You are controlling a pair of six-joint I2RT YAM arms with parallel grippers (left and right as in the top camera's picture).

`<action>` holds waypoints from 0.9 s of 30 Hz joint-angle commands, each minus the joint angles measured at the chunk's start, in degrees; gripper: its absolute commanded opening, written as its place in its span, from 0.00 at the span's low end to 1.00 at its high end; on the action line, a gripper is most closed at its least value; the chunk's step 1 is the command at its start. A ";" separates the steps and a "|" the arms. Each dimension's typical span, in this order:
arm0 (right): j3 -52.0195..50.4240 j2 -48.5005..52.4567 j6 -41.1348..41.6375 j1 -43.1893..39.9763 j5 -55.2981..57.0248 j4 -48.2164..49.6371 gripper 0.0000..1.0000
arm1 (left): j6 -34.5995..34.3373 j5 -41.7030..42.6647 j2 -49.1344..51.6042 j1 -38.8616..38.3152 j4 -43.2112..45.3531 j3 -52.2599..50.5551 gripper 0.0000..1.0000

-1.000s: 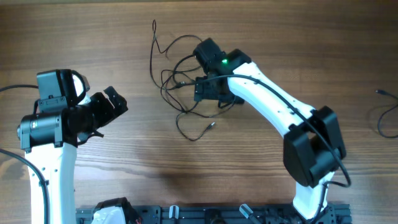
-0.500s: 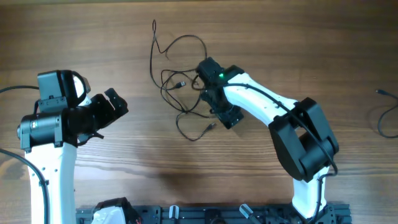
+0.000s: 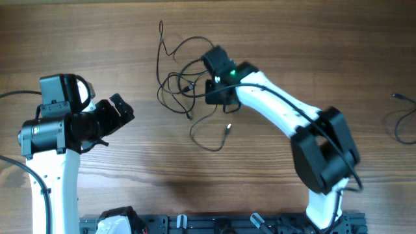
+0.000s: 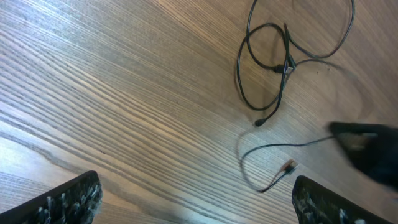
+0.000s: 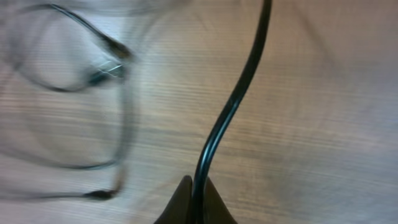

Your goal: Untangle cables

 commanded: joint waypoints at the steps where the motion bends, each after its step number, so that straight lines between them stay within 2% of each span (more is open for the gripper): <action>1: 11.30 -11.21 -14.91 -0.04 0.35 -3.72 0.04 | 0.94 -0.33 0.07 0.35 -0.04 0.63 1.00; 2: 15.50 -15.02 -18.43 -0.04 0.98 -4.92 0.04 | 0.94 -0.33 0.07 0.35 -0.22 0.63 1.00; 7: 25.40 -28.22 -18.32 -0.04 12.50 -1.25 0.04 | 0.94 -0.33 0.04 0.35 -0.48 0.63 1.00; 12: 26.38 -38.91 -16.48 -0.59 34.12 5.46 0.04 | 0.94 -0.33 0.07 0.35 -1.18 0.63 1.00; 14: 26.38 -41.86 -13.14 -5.42 36.81 5.90 0.04 | 0.94 -0.33 0.07 0.35 -1.33 0.63 1.00; 19: 26.36 -42.62 -13.11 -31.06 35.04 3.78 0.04 | 0.94 -0.33 0.04 0.35 -1.53 0.63 1.00; 22: 26.36 -39.23 -7.23 -53.64 21.09 3.52 0.04 | 0.92 -0.33 0.07 0.35 -1.55 0.63 1.00; 24: 26.36 -35.58 -2.56 -64.92 10.38 3.69 0.04 | 0.92 -0.33 0.07 0.35 -1.68 0.63 1.00; 27: 26.36 -23.74 4.24 -80.28 -8.13 7.54 0.04 | 0.94 -0.35 0.07 0.35 -2.62 0.63 1.00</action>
